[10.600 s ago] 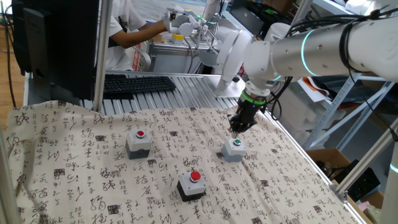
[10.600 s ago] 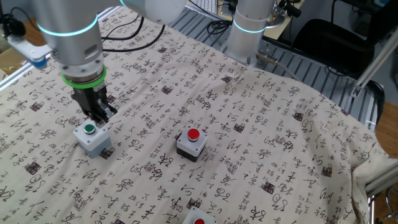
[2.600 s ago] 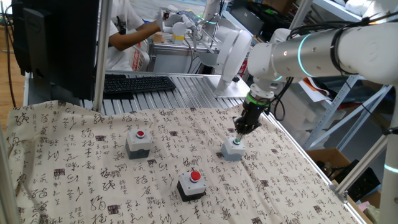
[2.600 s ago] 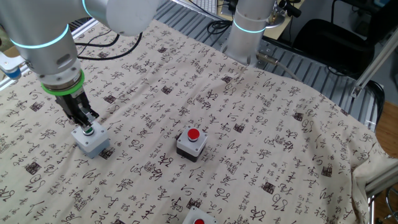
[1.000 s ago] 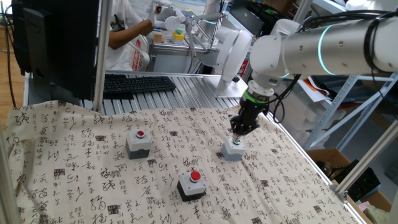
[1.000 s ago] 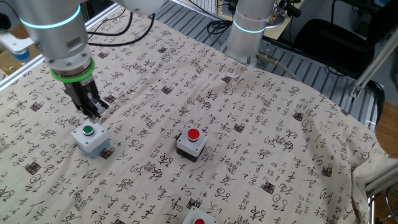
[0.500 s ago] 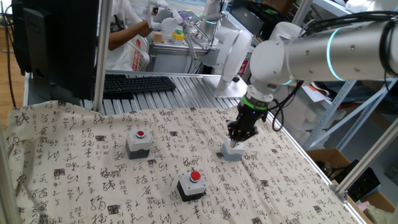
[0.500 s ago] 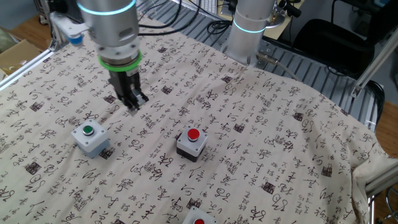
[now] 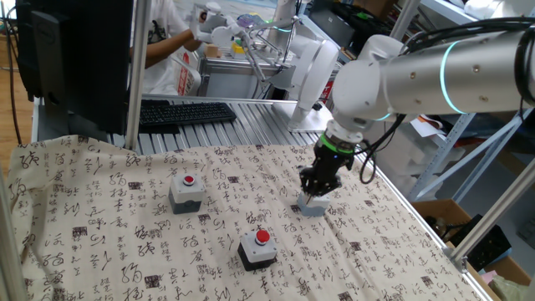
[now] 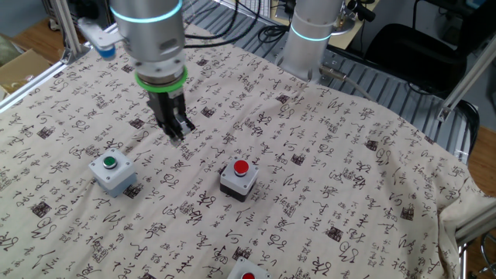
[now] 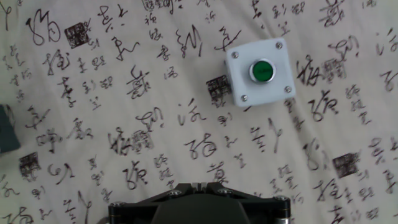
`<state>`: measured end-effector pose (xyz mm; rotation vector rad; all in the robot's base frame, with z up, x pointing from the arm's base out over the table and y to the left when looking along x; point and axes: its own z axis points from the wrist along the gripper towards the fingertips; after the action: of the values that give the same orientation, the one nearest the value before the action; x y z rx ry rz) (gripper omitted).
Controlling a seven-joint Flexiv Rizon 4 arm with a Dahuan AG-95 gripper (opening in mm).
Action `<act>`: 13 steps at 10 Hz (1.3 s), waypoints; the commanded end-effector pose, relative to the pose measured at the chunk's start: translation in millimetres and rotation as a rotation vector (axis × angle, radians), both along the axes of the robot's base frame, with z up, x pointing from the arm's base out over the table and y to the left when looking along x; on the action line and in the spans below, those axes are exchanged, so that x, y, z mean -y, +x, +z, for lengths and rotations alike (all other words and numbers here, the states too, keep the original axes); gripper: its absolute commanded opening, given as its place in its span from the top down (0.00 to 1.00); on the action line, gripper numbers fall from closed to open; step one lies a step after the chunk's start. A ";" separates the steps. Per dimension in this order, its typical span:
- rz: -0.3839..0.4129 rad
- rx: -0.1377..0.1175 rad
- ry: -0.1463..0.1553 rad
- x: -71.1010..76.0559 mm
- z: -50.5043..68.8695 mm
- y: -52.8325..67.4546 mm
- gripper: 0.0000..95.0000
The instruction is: Press three buttons from left to right in sequence
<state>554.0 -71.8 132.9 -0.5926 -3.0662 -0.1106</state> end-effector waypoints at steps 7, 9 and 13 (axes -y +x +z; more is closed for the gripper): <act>-0.031 0.007 0.019 -12.4 -12.1 -2.2 1.00; -0.030 0.001 0.010 -12.7 -13.1 -2.1 1.00; -0.022 0.003 -0.022 -12.9 -13.7 -1.9 1.00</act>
<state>552.0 -58.1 118.9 -0.6260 -3.0686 -0.0769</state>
